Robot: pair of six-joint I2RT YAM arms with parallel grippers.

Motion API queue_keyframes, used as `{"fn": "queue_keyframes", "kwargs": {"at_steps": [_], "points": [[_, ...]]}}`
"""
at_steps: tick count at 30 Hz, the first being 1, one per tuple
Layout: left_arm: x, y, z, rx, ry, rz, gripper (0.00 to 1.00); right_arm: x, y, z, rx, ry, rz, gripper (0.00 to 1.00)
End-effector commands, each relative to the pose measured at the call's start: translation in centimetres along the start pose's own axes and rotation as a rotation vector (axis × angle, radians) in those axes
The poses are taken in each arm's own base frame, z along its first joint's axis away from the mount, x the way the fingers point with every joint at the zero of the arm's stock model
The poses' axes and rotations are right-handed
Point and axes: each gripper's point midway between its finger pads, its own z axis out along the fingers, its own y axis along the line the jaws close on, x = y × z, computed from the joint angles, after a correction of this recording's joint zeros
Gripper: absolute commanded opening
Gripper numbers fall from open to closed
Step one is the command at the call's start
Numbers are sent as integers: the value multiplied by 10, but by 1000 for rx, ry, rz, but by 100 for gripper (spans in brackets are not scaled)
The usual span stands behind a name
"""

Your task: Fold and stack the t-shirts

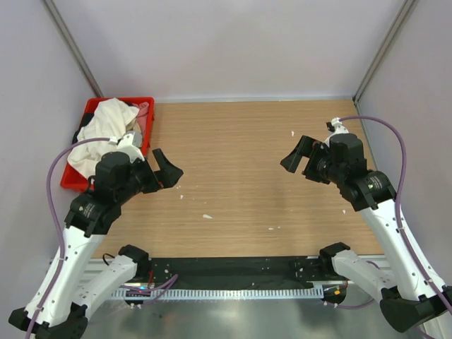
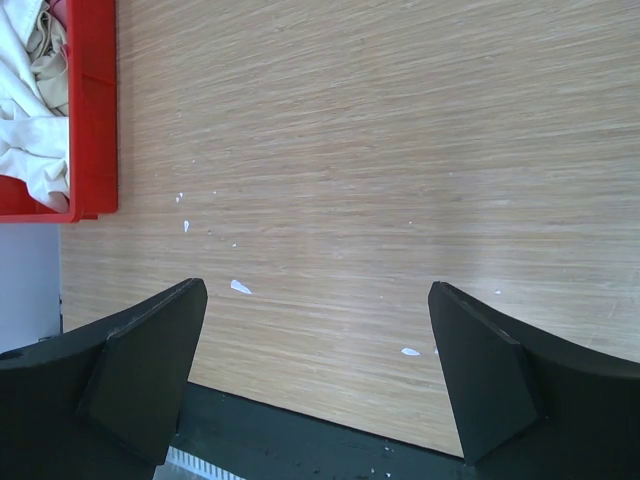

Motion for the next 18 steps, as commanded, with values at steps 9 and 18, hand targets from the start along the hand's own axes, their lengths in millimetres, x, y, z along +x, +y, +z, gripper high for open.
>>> {"fn": "queue_keyframes", "kwargs": {"at_steps": [9,18], "points": [[-65,33,-3,-277,-235,-32,100,-20,24,-13,-119,-88,-36,100],[-143,167,48,-854,-298,-95,96,-5,23,1,-182,-84,-56,100]]}}
